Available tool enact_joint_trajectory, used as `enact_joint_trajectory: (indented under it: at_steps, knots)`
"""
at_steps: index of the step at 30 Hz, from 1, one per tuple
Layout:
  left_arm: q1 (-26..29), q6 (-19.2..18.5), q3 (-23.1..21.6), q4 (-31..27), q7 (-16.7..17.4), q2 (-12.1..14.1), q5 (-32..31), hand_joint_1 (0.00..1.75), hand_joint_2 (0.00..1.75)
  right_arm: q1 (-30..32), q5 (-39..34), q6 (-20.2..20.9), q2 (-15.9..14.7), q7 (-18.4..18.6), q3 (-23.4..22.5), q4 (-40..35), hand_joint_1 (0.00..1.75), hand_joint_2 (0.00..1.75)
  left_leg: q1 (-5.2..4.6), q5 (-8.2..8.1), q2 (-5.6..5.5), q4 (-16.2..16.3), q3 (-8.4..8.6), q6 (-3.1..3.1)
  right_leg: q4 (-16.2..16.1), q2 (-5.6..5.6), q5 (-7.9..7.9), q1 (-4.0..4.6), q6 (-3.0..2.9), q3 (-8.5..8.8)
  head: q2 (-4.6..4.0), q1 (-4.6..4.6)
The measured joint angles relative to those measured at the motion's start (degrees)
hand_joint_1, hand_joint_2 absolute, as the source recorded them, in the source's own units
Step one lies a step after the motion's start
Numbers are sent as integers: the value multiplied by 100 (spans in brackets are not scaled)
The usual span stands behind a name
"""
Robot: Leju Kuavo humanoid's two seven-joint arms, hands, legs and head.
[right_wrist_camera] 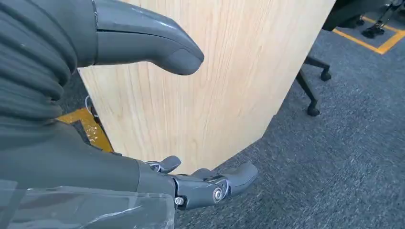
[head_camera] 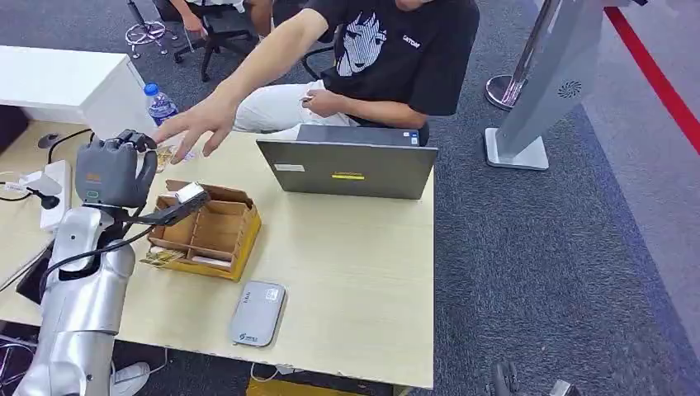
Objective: Pass the card to the sensor for recognition and then transmit it.
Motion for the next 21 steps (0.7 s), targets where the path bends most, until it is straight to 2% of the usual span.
enact_joint_trajectory:
  at_steps: [1, 2, 7, 10, 15, 19, 21]
  knots:
    - [5, 0, 7, 0, 0, -2, -2, 23, 175, 0, 0, 2, 0, 0, 0, 0, 0, 175, 0, 0, 0, 0, 0, 0, 0, 0, 0, 0, 0, 0, 0, -2]
    - [15, 0, 13, 0, 0, -2, -2, 0, 175, 0, 0, 2, 0, 0, 0, 0, 0, 175, 0, 0, 0, 0, 0, 0, 0, 0, 0, 0, 0, 0, 0, -2]
    - [34, 0, 35, 0, 0, -7, 24, 0, 175, 2, -17, 0, 0, 0, 0, 0, 0, 175, 0, 0, 0, 0, -1, 0, 0, 0, 0, 0, 0, 0, 0, 0]
    - [108, 9, 114, -9, -53, -9, 313, 0, 175, 7, -17, 0, 0, -13, 0, 0, 0, 175, 0, 0, 2, 0, -1, 0, 0, 3, 0, 0, 0, 0, 0, 0]
    - [621, 341, 650, -523, -667, -173, 1529, 0, 175, 58, -28, 0, 0, -55, 0, 0, 0, 175, 0, -7, 10, -1, 0, -2, -1, 14, -2, 0, 0, -2, 0, 0]
    - [1287, 337, 1483, -1257, -1568, -555, 2794, 0, 175, 225, -122, 4, 0, -76, -22, -7, 0, 175, 0, -16, 13, -1, -1, -3, -3, 17, -11, 0, 2, -6, 0, -2]
    - [1502, 278, 1863, -1471, -1829, -707, 2959, 0, 175, 303, -122, 26, 0, -79, -28, -7, 0, 175, 0, -18, 11, -1, -2, 0, -4, 14, -13, 0, 3, -7, 0, -2]
